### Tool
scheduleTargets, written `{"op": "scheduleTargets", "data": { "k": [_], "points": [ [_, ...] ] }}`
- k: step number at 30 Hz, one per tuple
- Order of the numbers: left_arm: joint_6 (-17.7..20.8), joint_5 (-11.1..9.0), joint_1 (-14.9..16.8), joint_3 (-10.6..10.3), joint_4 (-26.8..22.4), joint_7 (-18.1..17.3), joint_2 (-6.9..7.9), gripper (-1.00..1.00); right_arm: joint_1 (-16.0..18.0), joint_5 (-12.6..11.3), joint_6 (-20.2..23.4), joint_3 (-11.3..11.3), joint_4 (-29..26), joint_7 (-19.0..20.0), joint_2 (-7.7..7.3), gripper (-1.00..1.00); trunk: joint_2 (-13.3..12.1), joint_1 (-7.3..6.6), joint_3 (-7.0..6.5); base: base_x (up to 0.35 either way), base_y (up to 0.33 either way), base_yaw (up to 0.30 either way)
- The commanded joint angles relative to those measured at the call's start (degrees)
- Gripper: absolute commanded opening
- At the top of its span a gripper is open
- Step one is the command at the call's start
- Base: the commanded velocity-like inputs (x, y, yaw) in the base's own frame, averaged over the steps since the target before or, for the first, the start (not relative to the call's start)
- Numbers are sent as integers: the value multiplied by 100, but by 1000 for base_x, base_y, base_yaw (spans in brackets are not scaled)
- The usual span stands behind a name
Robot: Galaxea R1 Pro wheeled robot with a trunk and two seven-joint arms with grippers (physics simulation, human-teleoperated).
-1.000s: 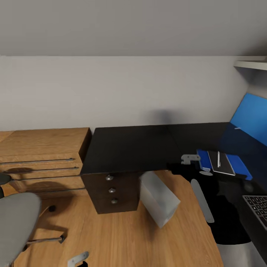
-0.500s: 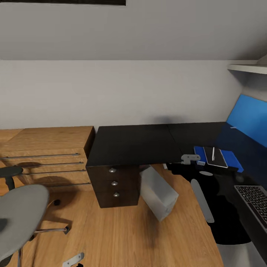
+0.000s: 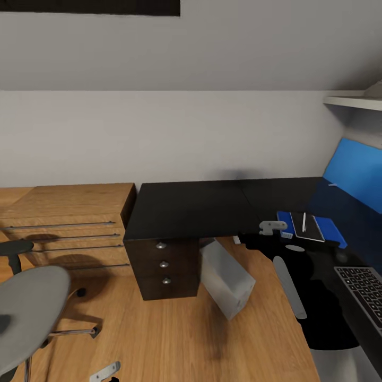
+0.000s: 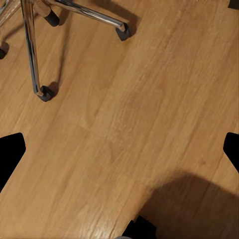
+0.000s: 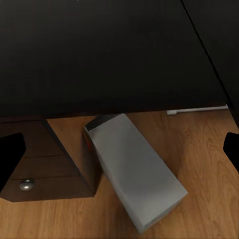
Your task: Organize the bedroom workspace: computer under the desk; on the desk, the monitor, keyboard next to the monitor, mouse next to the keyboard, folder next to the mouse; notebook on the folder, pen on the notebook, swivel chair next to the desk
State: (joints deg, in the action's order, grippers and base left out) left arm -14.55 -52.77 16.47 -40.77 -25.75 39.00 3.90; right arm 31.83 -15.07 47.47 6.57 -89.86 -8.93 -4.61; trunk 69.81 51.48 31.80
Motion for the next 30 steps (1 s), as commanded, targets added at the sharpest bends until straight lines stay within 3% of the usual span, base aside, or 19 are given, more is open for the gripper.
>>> {"op": "scheduleTargets", "data": {
  "k": [1,14,22,30],
  "points": [
    [-30,-58,5,-50,-9,29,7,100,5,-60,16,11,-5,-59,-5,100,4,0,4,-1,0,-4],
    [-31,-58,5,-54,-9,29,4,100,6,-58,8,9,-5,-60,-5,100,4,0,0,0,0,-1],
    [-286,-19,5,-74,8,29,3,100,-20,-56,-75,-4,20,-67,-14,100,4,0,-64,0,0,0],
    [-300,-4,5,-112,4,29,-11,100,-399,-30,-415,1,281,-74,-14,100,4,0,-136,0,0,0]
  ]
}}
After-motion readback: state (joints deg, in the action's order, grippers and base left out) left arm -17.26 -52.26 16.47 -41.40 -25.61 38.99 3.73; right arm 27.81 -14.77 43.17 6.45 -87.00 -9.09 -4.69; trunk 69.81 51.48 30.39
